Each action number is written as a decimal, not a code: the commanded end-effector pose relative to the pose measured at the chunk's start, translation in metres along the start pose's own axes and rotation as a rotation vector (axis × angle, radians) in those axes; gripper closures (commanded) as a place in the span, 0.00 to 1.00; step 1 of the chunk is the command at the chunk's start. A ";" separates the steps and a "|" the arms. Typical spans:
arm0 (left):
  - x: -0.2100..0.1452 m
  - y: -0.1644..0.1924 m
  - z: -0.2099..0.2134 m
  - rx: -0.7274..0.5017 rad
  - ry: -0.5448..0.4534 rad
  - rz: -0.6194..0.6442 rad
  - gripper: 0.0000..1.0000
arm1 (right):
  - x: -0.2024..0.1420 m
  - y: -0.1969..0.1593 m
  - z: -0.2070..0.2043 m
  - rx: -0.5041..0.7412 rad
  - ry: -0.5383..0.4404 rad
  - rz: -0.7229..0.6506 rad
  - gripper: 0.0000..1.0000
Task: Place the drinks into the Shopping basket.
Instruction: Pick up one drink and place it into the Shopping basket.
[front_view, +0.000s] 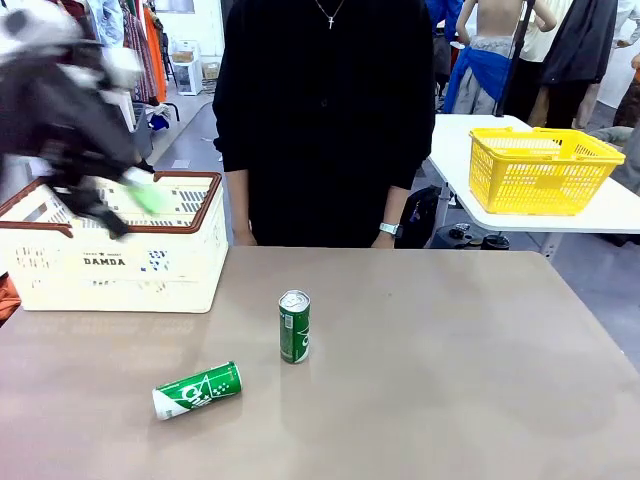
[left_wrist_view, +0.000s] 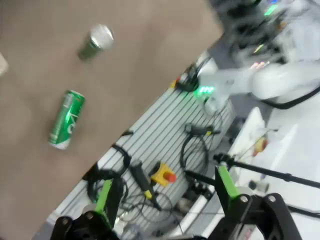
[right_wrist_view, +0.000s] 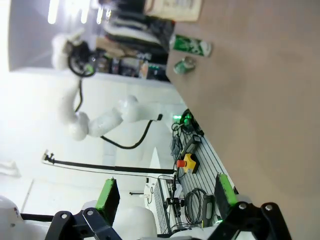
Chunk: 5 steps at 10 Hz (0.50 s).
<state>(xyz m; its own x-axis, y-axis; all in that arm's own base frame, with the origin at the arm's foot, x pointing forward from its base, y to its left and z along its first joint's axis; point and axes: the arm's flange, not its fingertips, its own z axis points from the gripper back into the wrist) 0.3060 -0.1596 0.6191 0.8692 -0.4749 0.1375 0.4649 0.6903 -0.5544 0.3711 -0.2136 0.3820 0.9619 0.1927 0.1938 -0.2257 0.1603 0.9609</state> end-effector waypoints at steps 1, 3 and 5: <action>0.069 -0.010 -0.046 0.233 0.112 0.165 0.00 | -0.001 0.004 -0.003 -0.014 -0.006 -0.023 0.00; 0.096 -0.038 -0.116 0.267 -0.046 0.396 0.00 | -0.001 0.004 -0.003 -0.014 -0.006 -0.023 0.00; 0.119 -0.030 -0.145 0.395 -0.260 0.532 0.00 | -0.001 0.004 -0.003 -0.014 -0.006 -0.023 0.00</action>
<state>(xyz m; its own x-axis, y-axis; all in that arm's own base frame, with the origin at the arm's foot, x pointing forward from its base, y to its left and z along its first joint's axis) 0.3648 -0.3178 0.5351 0.9948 -0.0257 0.0984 0.0569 0.9428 -0.3286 0.3707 -0.2141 0.3823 0.9621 0.1916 0.1942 -0.2261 0.1612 0.9607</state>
